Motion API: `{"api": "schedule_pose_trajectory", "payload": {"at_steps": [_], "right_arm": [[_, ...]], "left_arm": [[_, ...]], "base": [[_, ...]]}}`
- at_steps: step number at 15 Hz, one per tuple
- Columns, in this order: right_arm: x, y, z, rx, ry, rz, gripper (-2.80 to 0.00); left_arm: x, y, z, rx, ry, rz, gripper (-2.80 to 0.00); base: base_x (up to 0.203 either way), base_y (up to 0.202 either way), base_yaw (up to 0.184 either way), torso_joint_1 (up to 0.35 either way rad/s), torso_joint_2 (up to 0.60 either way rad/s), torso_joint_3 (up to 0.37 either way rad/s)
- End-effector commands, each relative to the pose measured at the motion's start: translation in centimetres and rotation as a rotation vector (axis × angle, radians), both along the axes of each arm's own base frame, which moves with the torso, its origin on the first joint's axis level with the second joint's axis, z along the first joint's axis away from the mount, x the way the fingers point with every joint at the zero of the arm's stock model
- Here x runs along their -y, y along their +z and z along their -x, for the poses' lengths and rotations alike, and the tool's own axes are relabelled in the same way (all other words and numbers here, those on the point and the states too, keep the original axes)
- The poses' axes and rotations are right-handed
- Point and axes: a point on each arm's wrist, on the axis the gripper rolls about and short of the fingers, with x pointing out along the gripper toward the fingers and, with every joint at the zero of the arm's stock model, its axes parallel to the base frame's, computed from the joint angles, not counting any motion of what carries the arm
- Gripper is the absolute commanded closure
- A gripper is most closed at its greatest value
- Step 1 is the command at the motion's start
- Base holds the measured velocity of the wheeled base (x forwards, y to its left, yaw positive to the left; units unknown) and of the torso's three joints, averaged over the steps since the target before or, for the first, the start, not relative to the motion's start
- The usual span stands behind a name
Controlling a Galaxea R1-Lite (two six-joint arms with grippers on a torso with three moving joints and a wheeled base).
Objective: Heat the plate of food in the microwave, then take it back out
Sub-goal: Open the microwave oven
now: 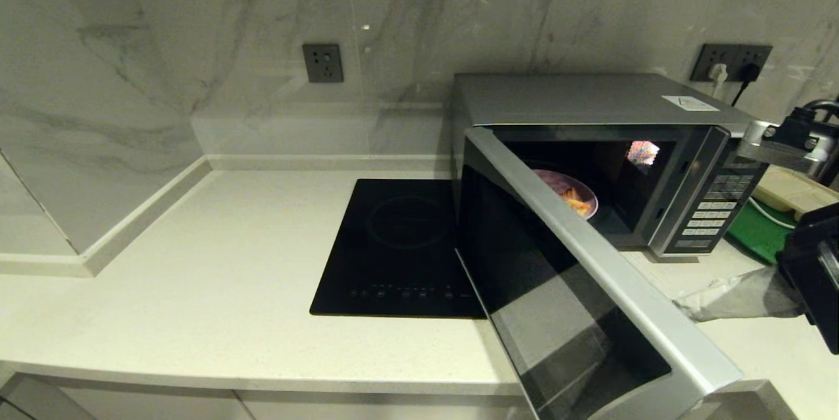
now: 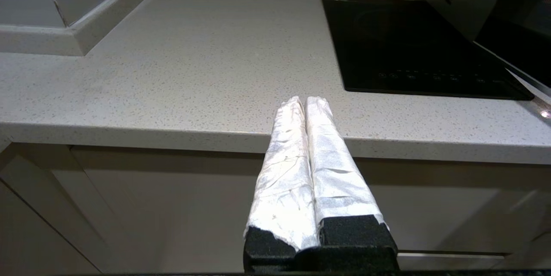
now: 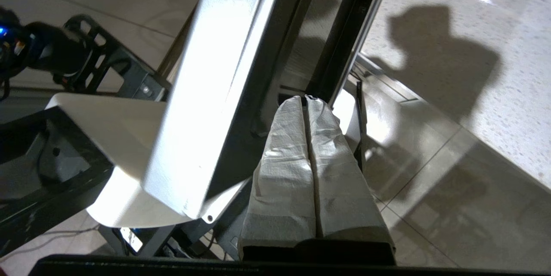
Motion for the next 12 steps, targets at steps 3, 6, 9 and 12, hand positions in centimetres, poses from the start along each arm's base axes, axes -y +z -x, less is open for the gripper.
{"api": "schedule_pose_trajectory", "payload": {"at_steps": [3, 6, 9, 12], "right_arm": [[-0.9, -0.5, -0.2, -0.014, 0.006, 0.041, 0.00], [-1.8, -1.9, -3.6, -0.079, -0.299, 0.061, 0.00], [-3.1, -4.2, -9.9, -0.097, -0.696, -0.001, 0.00], [-3.5, -4.1, -15.7, -0.126, -0.988, -0.183, 0.00]], "left_arm": [[0.0, 0.0, 0.0, 0.000, 0.001, 0.001, 0.00], [0.0, 0.0, 0.0, 0.000, 0.001, 0.001, 0.00], [0.0, 0.0, 0.0, 0.000, 0.001, 0.001, 0.00], [0.0, 0.0, 0.0, 0.000, 0.001, 0.001, 0.00]], "base": [[0.000, 0.000, 0.000, 0.000, 0.00, 0.000], [0.000, 0.000, 0.000, 0.000, 0.00, 0.000], [0.000, 0.000, 0.000, 0.000, 0.00, 0.000], [0.000, 0.000, 0.000, 0.000, 0.00, 0.000]]}}
